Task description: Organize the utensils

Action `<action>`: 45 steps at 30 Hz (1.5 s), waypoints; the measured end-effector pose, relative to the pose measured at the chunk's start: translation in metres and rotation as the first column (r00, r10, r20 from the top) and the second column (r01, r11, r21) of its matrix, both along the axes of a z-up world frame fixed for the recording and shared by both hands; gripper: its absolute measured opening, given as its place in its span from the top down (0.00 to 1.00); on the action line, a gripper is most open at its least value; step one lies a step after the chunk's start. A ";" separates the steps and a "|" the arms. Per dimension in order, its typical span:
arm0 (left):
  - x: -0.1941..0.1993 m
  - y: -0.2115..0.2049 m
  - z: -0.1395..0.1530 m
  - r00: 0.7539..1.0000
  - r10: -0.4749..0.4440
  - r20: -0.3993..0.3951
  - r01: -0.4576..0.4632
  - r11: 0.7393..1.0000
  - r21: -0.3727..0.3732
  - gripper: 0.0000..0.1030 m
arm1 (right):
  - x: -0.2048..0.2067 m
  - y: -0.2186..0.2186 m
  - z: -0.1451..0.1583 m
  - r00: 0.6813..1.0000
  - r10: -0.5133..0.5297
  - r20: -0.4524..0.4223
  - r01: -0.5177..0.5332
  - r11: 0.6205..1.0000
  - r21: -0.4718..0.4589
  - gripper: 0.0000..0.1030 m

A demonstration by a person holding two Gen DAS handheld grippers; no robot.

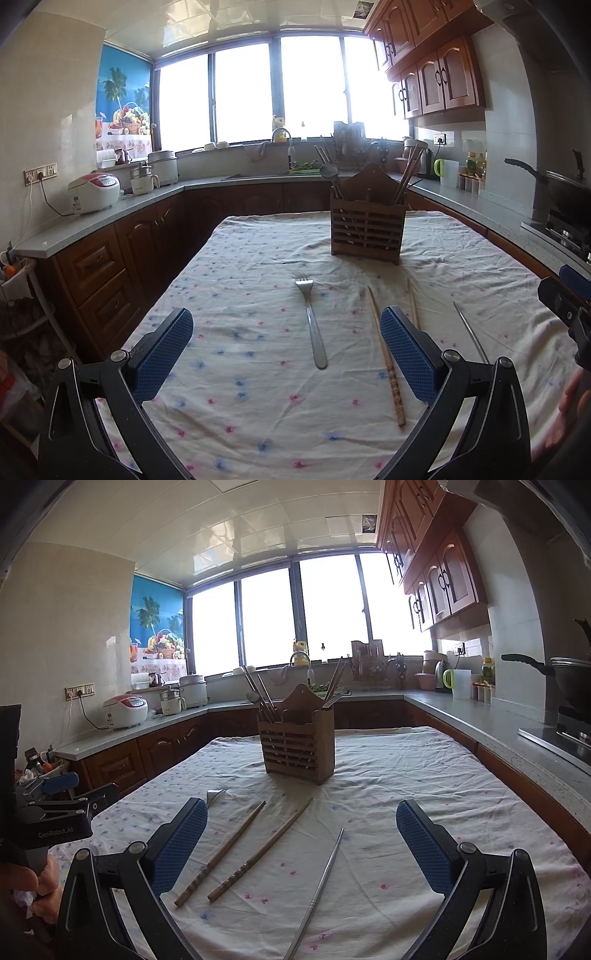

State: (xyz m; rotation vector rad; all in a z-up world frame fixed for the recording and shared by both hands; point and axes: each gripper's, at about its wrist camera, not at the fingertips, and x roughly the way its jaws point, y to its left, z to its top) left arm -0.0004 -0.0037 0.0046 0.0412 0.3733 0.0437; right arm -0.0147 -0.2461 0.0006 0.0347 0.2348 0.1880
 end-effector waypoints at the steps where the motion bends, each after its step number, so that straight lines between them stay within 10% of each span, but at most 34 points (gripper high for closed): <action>1: 0.000 0.000 0.000 1.000 -0.001 0.000 0.001 1.000 0.000 0.00 | 0.000 0.000 0.000 1.000 -0.001 -0.001 0.001 1.000 0.000 0.00; 45: 0.010 0.003 0.000 0.998 -0.048 -0.035 0.046 0.998 -0.039 0.00 | 0.012 -0.003 0.001 0.999 0.006 -0.034 -0.006 1.000 0.015 0.00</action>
